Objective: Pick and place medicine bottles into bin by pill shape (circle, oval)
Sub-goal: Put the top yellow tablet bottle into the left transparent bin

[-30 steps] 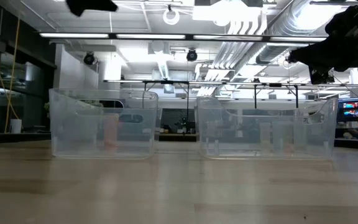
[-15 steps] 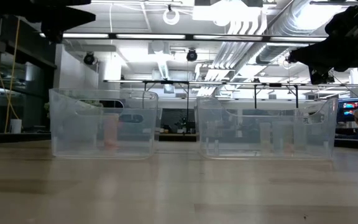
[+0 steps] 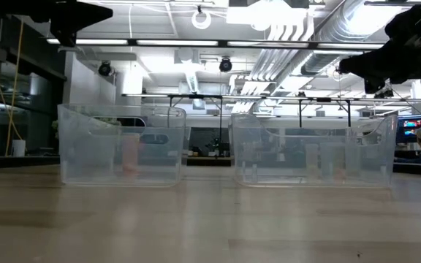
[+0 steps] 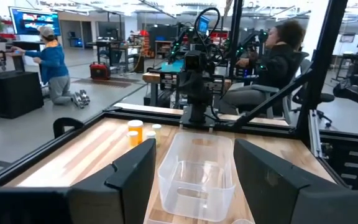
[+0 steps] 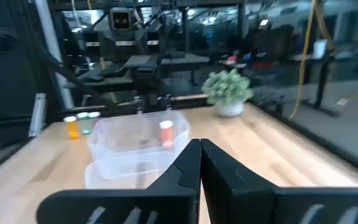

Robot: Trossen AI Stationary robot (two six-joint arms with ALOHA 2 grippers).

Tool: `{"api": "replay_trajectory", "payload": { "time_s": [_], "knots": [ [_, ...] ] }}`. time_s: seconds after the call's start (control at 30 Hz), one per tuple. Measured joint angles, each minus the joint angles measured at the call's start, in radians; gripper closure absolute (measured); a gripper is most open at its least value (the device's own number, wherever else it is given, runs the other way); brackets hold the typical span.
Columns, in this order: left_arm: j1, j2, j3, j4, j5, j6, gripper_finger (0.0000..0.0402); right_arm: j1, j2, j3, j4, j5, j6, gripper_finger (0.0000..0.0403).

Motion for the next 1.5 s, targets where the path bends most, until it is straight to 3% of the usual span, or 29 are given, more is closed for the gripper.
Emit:
{"api": "replay_trajectory", "payload": {
  "time_s": [0.17, 0.37, 0.5, 0.7, 0.9, 1.03, 1.17, 1.37, 1.5],
  "knots": [
    [0.0, 0.0, 0.0, 0.0, 0.003, 0.0, 0.0197, 0.0, 0.0, 0.0, 0.028, 0.012, 0.0, 0.0402],
    [0.0, 0.0, 0.0, 0.0, 0.003, 0.0, 0.0197, -0.001, 0.015, 0.0, 0.305, 0.173, 0.192, 0.0402],
    [0.0, 0.0, 0.0, 0.0, 0.002, 0.0, 0.0197, 0.0, 0.068, 0.0, 0.436, 0.2, 0.208, 0.0402],
    [0.0, 0.0, 0.001, 0.0, -0.021, 0.026, 0.0197, 0.0, 0.298, 0.002, 0.709, 0.086, 0.195, 0.0402],
    [0.0, 0.0, 0.001, 0.0, -0.027, 0.027, 0.0197, -0.003, 0.562, 0.091, 0.723, 0.134, 0.12, 0.0402],
    [0.0, 0.0, 0.001, 0.0, -0.027, 0.026, 0.0197, -0.016, 0.674, 0.174, 0.609, 0.251, 0.142, 0.0402],
    [0.0, 0.0, 0.001, 0.0, -0.026, 0.026, 0.0197, -0.06, 0.747, 0.312, 0.226, 0.332, 0.289, 0.0376],
    [0.0, 0.0, 0.001, 0.0, -0.026, 0.026, 0.0197, -0.143, 0.895, 0.504, -0.264, 0.374, 0.494, 0.027],
    [0.0, 0.001, 0.001, 0.0, -0.025, 0.026, 0.0197, -0.196, 0.998, 0.578, -0.368, 0.307, 0.522, 0.02]
  ]
}}
